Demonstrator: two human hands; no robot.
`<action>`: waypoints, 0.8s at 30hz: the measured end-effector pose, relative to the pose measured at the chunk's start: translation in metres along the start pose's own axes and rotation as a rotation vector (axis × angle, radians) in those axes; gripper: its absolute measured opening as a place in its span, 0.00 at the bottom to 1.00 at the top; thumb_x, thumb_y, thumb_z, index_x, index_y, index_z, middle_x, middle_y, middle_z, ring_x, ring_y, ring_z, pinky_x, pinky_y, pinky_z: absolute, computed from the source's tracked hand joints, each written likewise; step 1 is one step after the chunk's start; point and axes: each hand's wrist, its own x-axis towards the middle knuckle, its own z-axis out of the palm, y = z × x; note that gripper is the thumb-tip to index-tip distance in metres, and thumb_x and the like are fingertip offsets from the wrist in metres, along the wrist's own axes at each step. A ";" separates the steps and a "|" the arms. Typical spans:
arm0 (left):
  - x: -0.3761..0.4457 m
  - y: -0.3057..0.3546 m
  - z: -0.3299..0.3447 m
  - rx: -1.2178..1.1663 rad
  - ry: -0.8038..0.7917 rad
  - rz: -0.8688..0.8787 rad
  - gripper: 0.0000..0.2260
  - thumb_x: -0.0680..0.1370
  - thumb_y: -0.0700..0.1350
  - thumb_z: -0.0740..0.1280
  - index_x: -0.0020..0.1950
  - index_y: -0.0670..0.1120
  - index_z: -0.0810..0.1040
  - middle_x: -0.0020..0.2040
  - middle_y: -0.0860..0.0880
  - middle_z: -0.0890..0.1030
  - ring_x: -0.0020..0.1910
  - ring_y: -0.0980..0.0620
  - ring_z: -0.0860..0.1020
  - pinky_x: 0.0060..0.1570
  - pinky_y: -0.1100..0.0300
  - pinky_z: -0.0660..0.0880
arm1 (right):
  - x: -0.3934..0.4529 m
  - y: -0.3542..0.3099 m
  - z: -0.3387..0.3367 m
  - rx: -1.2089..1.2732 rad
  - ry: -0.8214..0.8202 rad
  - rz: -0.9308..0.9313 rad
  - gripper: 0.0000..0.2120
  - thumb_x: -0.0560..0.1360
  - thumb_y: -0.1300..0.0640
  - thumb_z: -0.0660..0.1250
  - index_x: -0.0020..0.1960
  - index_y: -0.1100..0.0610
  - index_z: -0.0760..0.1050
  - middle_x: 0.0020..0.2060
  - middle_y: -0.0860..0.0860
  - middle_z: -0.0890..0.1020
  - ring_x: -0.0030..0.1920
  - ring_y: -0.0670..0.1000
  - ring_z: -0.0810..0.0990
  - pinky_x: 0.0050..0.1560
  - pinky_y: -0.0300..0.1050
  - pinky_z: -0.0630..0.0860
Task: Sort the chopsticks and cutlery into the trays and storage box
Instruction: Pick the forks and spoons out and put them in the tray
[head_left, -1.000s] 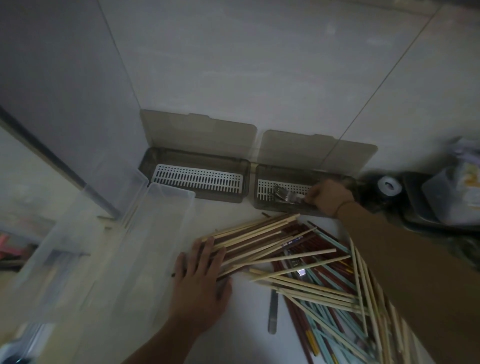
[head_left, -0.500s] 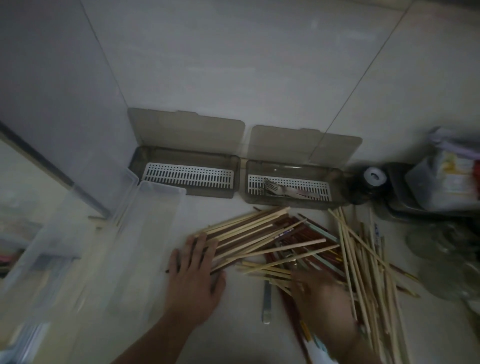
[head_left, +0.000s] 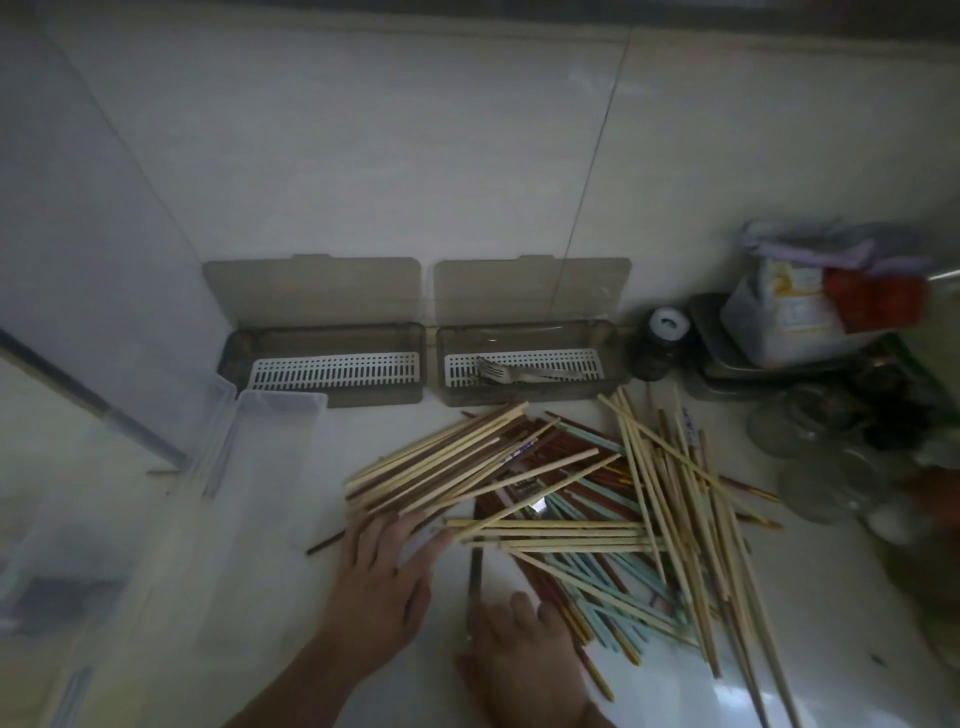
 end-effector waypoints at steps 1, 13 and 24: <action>-0.002 0.001 0.001 0.004 -0.022 0.015 0.18 0.79 0.49 0.59 0.68 0.53 0.75 0.68 0.44 0.72 0.63 0.38 0.72 0.69 0.37 0.60 | -0.007 -0.004 0.003 0.023 0.006 -0.050 0.19 0.62 0.41 0.66 0.43 0.52 0.83 0.35 0.49 0.81 0.35 0.54 0.76 0.32 0.44 0.72; 0.009 0.003 -0.014 0.097 -0.233 0.164 0.09 0.73 0.49 0.64 0.52 0.55 0.77 0.65 0.49 0.74 0.66 0.42 0.70 0.69 0.34 0.59 | -0.023 0.031 -0.001 0.051 -0.021 0.038 0.17 0.62 0.36 0.65 0.37 0.49 0.80 0.35 0.47 0.79 0.38 0.53 0.80 0.32 0.48 0.77; 0.002 -0.002 -0.009 0.032 -0.226 0.209 0.09 0.77 0.58 0.63 0.53 0.57 0.76 0.62 0.52 0.71 0.62 0.44 0.70 0.65 0.40 0.64 | -0.015 0.022 -0.002 0.035 -0.188 0.382 0.20 0.46 0.52 0.81 0.34 0.51 0.77 0.35 0.50 0.77 0.36 0.54 0.78 0.23 0.48 0.73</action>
